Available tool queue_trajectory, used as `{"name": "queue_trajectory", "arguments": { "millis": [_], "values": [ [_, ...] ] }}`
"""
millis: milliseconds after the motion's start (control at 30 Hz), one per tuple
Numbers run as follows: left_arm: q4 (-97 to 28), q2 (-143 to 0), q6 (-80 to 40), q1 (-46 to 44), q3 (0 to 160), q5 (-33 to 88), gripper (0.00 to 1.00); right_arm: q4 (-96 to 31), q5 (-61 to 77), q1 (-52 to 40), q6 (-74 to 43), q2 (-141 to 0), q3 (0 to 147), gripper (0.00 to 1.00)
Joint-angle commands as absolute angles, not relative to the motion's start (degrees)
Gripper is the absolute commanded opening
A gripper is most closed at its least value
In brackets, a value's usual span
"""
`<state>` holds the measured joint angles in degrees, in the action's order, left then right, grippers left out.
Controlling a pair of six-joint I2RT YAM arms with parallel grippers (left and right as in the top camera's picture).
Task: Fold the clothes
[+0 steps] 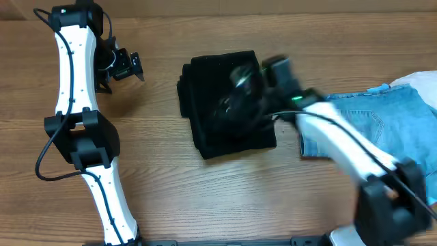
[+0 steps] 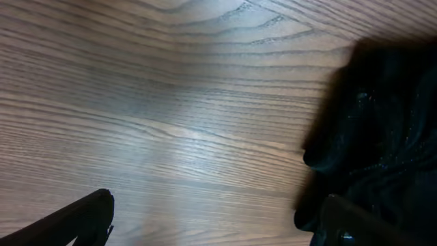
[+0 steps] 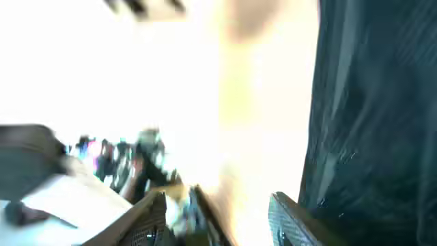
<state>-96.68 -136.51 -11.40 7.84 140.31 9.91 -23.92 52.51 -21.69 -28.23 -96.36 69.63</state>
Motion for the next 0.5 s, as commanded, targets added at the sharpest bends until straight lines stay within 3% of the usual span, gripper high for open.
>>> {"name": "queue_trajectory", "arguments": {
  "millis": [0,100,333,433,467],
  "values": [
    [-96.82,-134.67,-10.04,7.35,141.36,10.57,1.0,-25.98,51.9,-12.64,-27.38,-95.46,70.52,0.53],
    [-96.82,-134.67,-10.07,7.35,141.36,10.57,1.0,-26.52,52.12,-8.49,-23.59,-100.6,70.52,0.53],
    [-96.82,-134.67,-10.07,7.35,141.36,10.59,1.0,-19.57,57.21,-10.39,-23.99,-121.86,70.52,0.52],
    [-96.82,-134.67,-10.07,7.35,141.36,10.61,1.0,-19.99,57.3,-10.22,-24.03,-120.84,70.85,0.38],
    [-96.82,-134.67,-10.07,7.35,141.36,10.68,1.0,-20.38,57.06,-10.22,-24.03,-119.07,71.16,0.38]
  ]
}}
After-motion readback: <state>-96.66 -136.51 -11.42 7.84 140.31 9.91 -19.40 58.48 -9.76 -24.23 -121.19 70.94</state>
